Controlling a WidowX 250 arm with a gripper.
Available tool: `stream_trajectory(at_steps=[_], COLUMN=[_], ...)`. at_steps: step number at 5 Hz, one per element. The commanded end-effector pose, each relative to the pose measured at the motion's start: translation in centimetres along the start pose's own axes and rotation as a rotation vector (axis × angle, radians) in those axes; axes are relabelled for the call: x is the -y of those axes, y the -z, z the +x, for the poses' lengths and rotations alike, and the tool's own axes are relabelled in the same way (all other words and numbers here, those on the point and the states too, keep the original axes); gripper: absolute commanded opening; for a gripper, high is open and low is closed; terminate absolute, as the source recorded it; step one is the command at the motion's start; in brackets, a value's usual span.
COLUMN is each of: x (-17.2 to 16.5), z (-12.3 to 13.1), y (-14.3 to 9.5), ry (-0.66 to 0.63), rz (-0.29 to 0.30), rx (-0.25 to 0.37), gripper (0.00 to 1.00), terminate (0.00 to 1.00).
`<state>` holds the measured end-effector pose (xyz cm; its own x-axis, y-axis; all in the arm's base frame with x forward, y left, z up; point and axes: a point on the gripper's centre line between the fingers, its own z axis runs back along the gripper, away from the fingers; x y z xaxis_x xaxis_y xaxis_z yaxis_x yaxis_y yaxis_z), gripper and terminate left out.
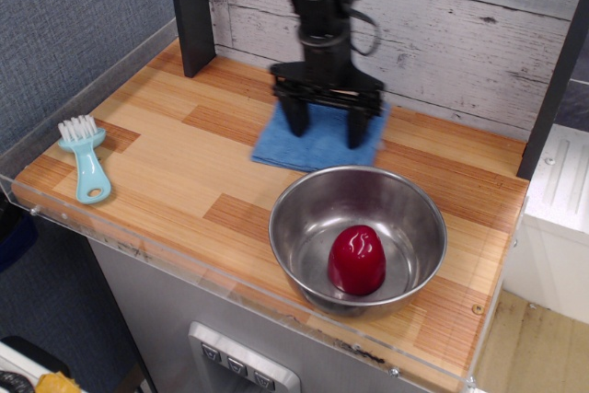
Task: Place the blue towel behind the silver bowl
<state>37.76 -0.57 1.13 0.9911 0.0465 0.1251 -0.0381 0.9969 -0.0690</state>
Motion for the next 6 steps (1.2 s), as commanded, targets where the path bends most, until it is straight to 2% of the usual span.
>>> stream_trajectory(at_steps=[1, 3, 6], x=[5.3, 7.6, 5.9], z=[0.1, 0.3, 0.6], y=[-1.5, -1.0, -2.0], ry=[0.074, 0.139, 0.1], rz=[-0.07, -0.062, -0.041], rx=[0.038, 0.035, 0.049], gripper=[1.0, 1.0, 1.0], terminate=[0.0, 0.0, 0.0])
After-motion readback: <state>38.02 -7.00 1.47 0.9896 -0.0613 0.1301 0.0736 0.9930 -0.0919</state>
